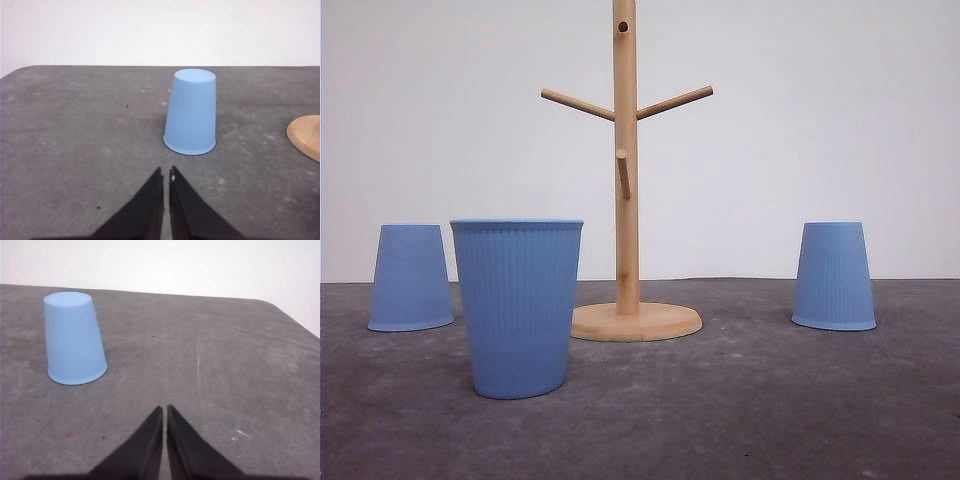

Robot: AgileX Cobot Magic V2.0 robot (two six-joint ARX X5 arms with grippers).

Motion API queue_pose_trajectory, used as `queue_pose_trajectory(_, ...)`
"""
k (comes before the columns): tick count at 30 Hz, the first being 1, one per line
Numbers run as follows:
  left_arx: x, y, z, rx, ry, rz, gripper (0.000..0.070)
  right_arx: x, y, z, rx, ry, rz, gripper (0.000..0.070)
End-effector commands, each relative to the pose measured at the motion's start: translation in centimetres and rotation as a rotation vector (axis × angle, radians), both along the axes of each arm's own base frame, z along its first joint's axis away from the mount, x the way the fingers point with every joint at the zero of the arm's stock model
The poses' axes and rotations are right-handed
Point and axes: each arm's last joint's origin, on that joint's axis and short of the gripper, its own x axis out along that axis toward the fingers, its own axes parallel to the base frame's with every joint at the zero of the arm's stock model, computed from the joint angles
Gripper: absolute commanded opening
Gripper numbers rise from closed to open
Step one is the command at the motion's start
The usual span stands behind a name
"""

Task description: Place three cups

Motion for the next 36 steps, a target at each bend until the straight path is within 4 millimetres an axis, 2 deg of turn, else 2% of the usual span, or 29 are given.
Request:
queue_pose_trajectory(1, 0.1, 0.0, -0.3, 0.000, -0.001, -0.002, 0.0000, 0.0, 0.0, 0.0, 0.010, -0.011, -0.003, 0.0009)
queue_pose_trajectory(5, 0.1, 0.0, -0.2, -0.076, -0.008, 0.006, 0.0000, 0.1, 0.0, 0.2, 0.023, -0.034, 0.001, 0.0009)
queue_pose_trajectory(10, 0.1, 0.0, 0.3, -0.295, -0.049, 0.021, 0.0000, 0.1, 0.1, 0.5, 0.177, -0.072, 0.007, 0.0009)
queue_pose_trajectory(13, 0.1, 0.0, 1.0, -0.366, -0.105, 0.016, 0.0000, 0.1, 0.1, 1.1, 0.277, -0.128, 0.003, 0.0009)
queue_pose_trajectory(18, -0.2, 0.0, 2.8, -0.364, -0.229, 0.002, 0.0000, -0.2, 0.1, 3.0, 0.321, -0.227, 0.015, 0.0007)
queue_pose_trajectory(22, -0.8, 0.0, 4.8, -0.363, -0.256, 0.006, 0.0003, -0.8, 0.2, 5.1, 0.321, -0.273, 0.047, 0.0007)
queue_pose_trajectory(26, -1.6, 0.0, 6.8, -0.360, -0.179, 0.038, 0.0003, -1.8, 0.2, 7.3, 0.338, -0.244, 0.047, 0.0006)
queue_pose_trajectory(32, -2.6, 0.0, 9.9, -0.350, 0.014, 0.066, 0.0004, -3.0, 0.5, 10.1, 0.353, -0.063, 0.081, 0.0006)
queue_pose_trajectory(36, -2.6, -0.1, 11.5, -0.302, 0.152, 0.046, 0.0003, -3.2, 0.6, 11.5, 0.348, 0.072, 0.102, 0.0006)
